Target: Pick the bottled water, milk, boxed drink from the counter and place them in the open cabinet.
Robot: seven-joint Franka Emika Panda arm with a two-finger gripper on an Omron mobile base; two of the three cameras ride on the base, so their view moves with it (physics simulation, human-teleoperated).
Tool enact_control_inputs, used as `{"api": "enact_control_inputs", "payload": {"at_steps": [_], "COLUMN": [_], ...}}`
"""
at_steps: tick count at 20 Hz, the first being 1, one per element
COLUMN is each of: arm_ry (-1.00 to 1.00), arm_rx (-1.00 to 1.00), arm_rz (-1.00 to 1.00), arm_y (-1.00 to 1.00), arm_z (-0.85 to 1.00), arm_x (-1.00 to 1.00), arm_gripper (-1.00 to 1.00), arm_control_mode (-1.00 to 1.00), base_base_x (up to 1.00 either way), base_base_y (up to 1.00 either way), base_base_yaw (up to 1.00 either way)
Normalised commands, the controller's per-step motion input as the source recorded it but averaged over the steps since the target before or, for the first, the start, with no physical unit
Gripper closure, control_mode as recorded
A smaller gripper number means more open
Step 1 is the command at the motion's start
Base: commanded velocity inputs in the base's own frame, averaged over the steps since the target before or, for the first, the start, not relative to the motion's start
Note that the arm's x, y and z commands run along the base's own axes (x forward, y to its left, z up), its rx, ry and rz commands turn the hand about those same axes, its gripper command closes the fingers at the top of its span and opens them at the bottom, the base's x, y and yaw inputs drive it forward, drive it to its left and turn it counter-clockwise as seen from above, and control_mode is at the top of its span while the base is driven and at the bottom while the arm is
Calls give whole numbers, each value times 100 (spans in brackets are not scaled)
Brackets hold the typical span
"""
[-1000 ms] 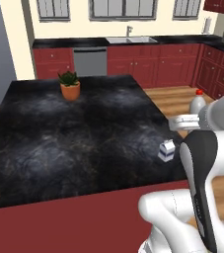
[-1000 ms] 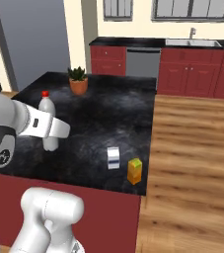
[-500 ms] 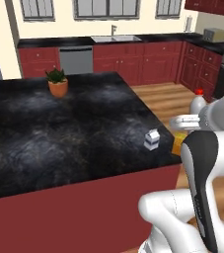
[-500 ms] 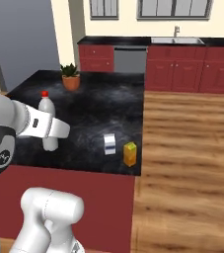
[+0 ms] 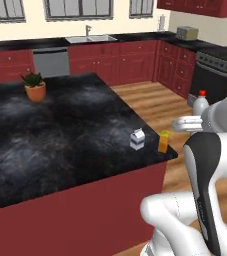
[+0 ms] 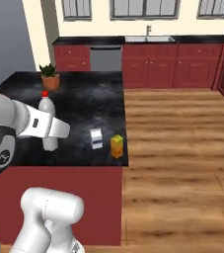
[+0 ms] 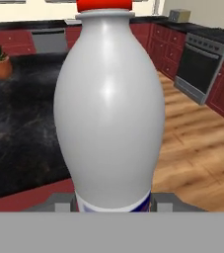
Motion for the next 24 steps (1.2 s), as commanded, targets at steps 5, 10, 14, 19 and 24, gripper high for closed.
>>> {"api": "enact_control_inputs", "payload": {"at_steps": [5,10,14,19,24], "arm_ry": [0,0,0,0,0], "arm_rx": [0,0,0,0,0], "arm_rz": [0,0,0,0,0], "arm_y": [0,0,0,0,0], "arm_z": [0,0,0,0,0], "arm_x": [0,0,0,0,0], "arm_gripper": [100,100,100,100,100], "arm_control_mode": [100,100,100,100,100], "base_base_x": [-1,-6,-6,-7,-5], "base_base_y": [-4,-2,0,-2,-7], "base_base_yaw": [-33,-37,-39,-39,-39]}}
